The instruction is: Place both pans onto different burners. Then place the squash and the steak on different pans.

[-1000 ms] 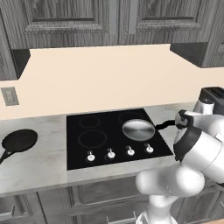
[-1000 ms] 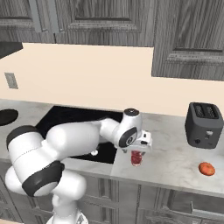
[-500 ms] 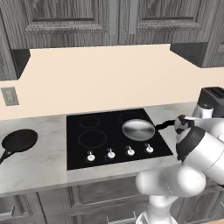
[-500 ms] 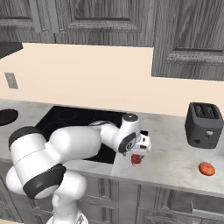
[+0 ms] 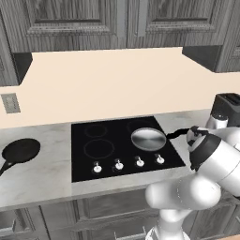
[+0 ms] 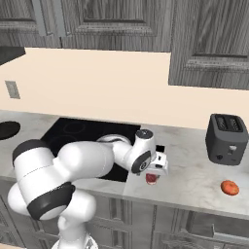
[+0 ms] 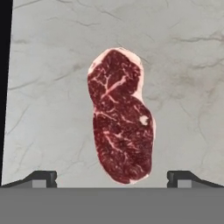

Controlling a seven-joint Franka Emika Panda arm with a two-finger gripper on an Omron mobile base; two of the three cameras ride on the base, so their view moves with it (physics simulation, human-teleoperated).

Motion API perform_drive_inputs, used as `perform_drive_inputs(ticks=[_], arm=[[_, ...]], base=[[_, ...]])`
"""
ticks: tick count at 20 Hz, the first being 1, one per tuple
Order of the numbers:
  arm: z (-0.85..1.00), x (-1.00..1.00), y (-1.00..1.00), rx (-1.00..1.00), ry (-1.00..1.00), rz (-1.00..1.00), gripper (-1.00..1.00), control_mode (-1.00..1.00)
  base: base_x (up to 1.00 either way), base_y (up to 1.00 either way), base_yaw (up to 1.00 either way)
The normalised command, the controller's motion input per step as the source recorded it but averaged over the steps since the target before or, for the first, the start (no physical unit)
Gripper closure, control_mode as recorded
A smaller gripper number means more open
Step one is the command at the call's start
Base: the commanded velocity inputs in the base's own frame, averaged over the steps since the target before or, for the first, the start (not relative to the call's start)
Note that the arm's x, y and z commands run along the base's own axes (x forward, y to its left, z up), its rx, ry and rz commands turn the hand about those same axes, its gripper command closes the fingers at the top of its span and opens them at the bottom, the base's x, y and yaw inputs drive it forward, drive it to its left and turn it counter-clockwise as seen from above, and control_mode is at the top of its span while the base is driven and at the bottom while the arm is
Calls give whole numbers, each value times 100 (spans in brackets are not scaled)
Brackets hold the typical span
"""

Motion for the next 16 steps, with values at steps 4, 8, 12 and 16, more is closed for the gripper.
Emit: perform_drive_inputs(ticks=[4,8,12,16], arm=[[-11,0,0,0,-2,0,-100,-100],[-12,0,-1,0,-3,0,-100,-100],[-9,0,-1,0,-2,0,-100,-100],[-6,0,0,0,-1,0,-100,-100]], base=[[0,0,0],[0,0,0],[0,0,0],[0,0,0]])
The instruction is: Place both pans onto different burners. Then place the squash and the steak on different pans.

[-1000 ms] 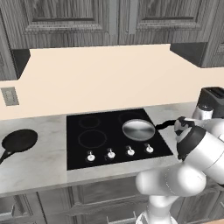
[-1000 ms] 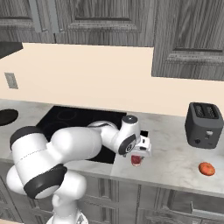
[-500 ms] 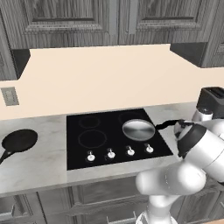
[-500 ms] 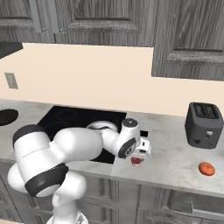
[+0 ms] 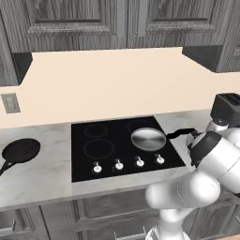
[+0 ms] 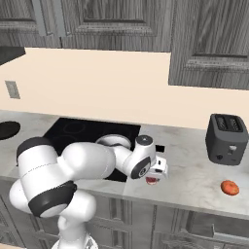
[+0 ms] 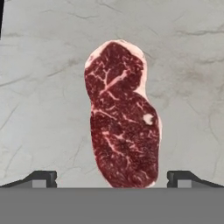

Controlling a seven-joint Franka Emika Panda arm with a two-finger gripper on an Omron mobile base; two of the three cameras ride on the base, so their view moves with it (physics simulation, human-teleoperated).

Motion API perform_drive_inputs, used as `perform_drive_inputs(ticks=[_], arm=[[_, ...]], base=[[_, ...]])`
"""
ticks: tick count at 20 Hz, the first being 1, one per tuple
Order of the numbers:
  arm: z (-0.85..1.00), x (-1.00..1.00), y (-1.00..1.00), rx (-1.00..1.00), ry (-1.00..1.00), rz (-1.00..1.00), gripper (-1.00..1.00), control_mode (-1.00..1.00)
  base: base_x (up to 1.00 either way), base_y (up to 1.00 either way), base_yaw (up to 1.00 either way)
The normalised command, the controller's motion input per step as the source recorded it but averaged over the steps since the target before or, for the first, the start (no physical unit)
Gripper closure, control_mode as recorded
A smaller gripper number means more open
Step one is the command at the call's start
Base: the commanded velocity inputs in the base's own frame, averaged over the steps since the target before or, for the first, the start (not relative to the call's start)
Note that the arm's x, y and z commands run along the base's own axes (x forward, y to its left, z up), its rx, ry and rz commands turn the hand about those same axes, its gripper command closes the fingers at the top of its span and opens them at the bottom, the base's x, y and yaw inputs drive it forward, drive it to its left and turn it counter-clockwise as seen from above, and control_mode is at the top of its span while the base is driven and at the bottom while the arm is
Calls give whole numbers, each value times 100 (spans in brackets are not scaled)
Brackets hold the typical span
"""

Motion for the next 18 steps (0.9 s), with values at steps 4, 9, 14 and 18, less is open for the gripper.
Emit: perform_drive_inputs(ticks=[4,9,14,18], arm=[[-6,0,0,0,0,0,-100,-100],[-5,0,0,0,0,0,-100,-100],[-8,0,-1,0,0,0,-100,-100],[-5,0,-4,0,0,0,-100,-100]], base=[[0,0,0],[0,0,0],[0,0,0],[0,0,0]])
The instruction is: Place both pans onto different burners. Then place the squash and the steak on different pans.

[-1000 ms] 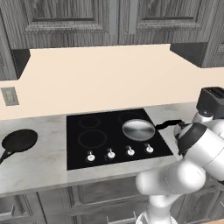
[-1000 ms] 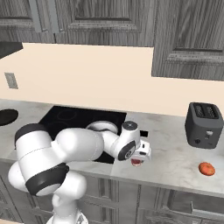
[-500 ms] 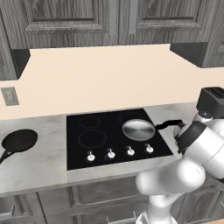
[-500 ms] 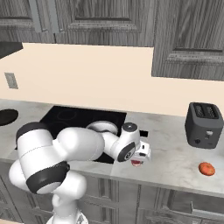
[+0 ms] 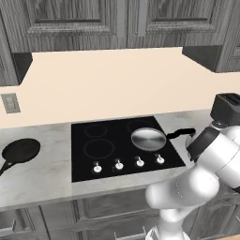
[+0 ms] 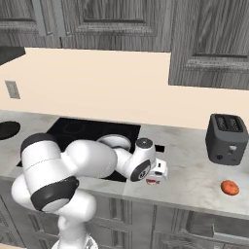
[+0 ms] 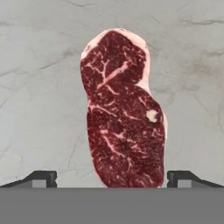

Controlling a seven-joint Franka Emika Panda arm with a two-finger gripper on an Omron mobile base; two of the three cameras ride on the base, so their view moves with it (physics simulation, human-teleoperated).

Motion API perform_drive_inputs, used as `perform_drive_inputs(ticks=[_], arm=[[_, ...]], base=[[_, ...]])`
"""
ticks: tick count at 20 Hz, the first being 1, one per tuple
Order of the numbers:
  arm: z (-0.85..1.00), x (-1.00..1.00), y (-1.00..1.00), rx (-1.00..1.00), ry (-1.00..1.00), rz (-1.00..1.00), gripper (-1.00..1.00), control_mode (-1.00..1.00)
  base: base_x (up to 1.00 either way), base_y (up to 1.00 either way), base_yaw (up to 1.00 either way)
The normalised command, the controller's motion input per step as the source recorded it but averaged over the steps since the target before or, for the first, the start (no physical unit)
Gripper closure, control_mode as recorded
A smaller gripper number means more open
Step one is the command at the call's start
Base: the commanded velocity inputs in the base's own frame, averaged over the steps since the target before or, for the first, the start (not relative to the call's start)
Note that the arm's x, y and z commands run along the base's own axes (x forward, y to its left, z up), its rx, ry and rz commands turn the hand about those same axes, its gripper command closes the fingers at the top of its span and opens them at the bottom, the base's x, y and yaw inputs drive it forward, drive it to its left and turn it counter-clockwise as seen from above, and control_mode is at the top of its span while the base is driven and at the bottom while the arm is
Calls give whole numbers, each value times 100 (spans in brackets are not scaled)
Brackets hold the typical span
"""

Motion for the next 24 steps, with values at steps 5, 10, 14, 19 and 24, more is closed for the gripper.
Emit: perform_drive_inputs(ticks=[5,10,14,19,24], arm=[[0,1,-8,0,-1,0,-100,-100],[-3,9,0,0,0,0,-100,-100],[-11,6,0,0,0,0,-100,-100],[-12,2,-3,0,-1,0,-100,-100],[-8,0,-7,0,-2,0,-100,-100]], base=[[0,0,0],[0,0,0],[0,0,0],[0,0,0],[0,0,0]])
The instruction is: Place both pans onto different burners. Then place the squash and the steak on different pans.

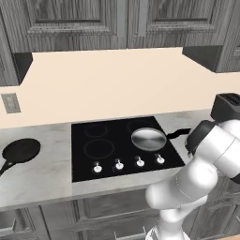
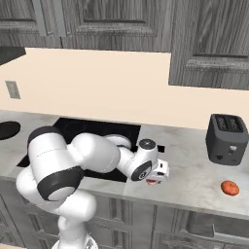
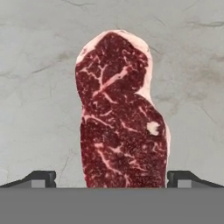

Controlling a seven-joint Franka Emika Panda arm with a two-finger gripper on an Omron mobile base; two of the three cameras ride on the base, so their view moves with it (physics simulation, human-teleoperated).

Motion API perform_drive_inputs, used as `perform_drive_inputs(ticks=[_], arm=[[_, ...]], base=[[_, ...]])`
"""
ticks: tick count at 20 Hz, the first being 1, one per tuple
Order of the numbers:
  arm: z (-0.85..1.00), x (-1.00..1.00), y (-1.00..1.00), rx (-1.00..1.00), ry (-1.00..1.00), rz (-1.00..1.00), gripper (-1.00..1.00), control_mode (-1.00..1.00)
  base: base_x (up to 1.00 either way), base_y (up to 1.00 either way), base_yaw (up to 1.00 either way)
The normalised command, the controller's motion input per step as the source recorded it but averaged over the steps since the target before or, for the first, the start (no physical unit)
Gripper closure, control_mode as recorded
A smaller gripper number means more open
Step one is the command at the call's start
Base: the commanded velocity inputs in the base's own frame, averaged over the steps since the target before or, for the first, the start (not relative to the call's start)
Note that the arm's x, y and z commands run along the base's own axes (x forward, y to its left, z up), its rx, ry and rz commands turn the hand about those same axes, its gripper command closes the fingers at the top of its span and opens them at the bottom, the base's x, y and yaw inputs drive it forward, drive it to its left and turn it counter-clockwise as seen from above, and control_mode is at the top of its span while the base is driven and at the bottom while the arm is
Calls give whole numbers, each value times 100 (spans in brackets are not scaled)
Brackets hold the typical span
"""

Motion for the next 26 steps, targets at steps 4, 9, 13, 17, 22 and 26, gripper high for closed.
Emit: perform_drive_inputs(ticks=[4,9,13,17,22,26], arm=[[-12,3,-6,0,-2,0,-100,-100],[-20,4,-3,0,-2,0,100,-100],[-19,7,0,0,0,0,100,-100],[-30,19,0,0,0,0,100,-100],[-47,8,0,0,-2,0,100,-100],[-22,1,-2,0,-5,0,100,-100]], base=[[0,0,0],[0,0,0],[0,0,0],[0,0,0],[0,0,0],[0,0,0]])
